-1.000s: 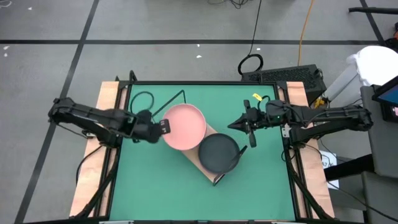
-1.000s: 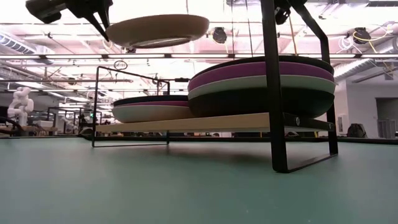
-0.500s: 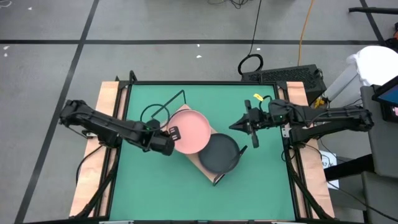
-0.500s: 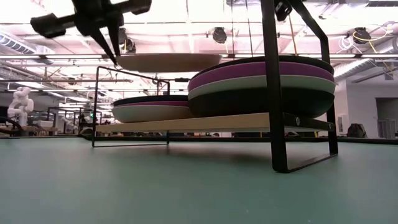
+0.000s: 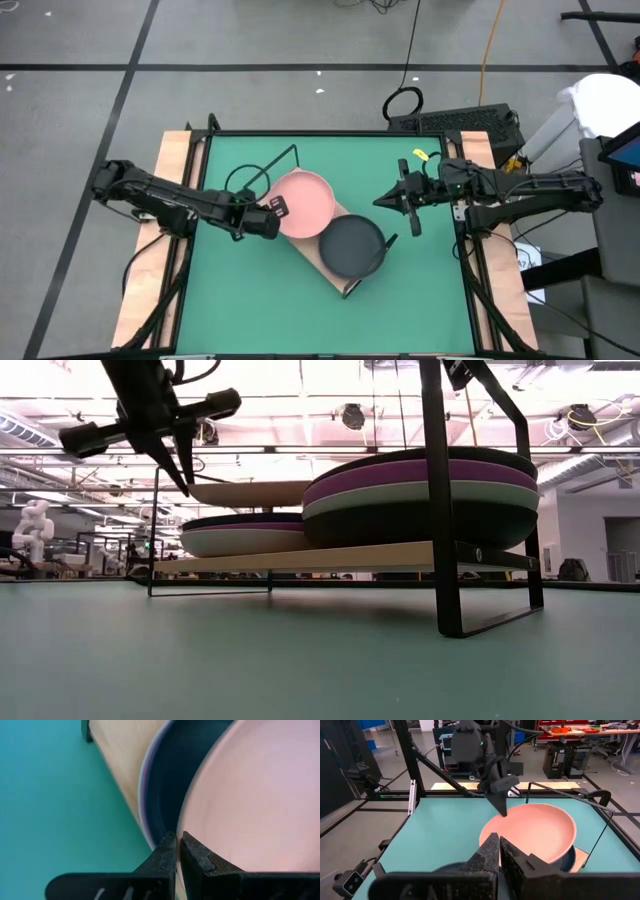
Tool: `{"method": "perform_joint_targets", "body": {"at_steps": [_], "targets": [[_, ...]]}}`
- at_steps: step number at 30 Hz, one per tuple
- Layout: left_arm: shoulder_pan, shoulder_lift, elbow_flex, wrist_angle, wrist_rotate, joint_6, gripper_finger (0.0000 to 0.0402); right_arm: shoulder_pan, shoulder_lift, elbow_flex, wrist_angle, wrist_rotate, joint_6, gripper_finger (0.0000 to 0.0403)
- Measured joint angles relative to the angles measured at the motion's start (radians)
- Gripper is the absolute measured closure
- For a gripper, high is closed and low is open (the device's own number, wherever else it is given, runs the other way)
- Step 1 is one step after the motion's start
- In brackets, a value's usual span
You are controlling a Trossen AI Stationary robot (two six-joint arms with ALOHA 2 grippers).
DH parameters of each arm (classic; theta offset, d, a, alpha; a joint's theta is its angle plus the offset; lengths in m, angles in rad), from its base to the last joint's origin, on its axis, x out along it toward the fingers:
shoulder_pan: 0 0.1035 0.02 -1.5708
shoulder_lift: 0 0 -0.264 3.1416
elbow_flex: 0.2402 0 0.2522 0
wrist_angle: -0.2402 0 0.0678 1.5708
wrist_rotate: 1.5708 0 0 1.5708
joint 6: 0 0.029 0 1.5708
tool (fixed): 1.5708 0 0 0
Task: Place and stack plates onto a shelf
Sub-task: Stack the light pink plate on the dark blue plate on the shelf, then return to Home Position
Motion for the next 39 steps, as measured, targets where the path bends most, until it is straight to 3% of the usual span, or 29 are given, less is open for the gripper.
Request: {"method": "perform_joint_targets", "body": {"at_steps": [11,23,30,39], "targets": [[0.036,-0.002,-0.006,-0.012,-0.001,0.001,0.039,0.0,-0.001,0.0,0.0,0.0,-0.003,0.0403],[0.04,-0.002,-0.006,-0.063,0.03,-0.016,0.0321,0.0,-0.001,0.0,-0.004,0.001,-0.004,0.0403],[0.04,-0.002,-0.006,-0.051,0.029,0.005,0.0308,0.0,-0.001,0.0,-0.004,0.001,-0.011,0.0403],[-0.006,-0.041,0.025,0.037,0.022,0.172,0.0307,0.0,-0.001,0.0,-0.005,0.001,-0.011,0.0403]]}}
